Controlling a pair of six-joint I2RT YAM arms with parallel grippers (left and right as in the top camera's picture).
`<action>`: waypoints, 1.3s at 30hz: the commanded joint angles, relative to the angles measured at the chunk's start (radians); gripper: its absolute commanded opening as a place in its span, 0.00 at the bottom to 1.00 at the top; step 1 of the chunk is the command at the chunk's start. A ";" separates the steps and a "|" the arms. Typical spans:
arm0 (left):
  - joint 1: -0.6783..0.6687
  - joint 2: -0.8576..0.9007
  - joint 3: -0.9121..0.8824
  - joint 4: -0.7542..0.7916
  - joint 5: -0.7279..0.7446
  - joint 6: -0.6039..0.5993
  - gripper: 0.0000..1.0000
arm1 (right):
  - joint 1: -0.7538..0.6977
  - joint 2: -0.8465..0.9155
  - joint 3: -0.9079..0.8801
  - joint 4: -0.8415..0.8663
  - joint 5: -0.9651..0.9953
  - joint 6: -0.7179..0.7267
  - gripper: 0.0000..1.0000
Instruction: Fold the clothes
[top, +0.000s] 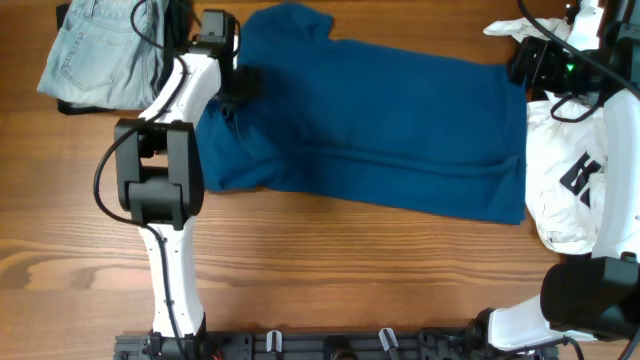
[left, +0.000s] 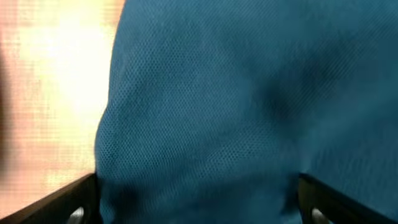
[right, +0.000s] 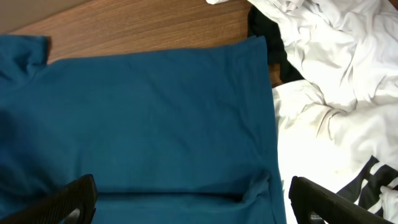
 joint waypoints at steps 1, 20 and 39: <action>0.019 0.048 -0.068 -0.174 -0.068 -0.067 1.00 | 0.003 0.013 -0.001 0.007 -0.008 -0.021 0.99; 0.139 0.048 -0.108 0.083 -0.070 0.023 1.00 | 0.011 0.081 -0.003 0.025 -0.009 -0.020 0.99; -0.031 -0.129 0.521 -0.379 0.017 0.033 1.00 | 0.090 0.082 0.004 0.044 -0.061 -0.046 0.99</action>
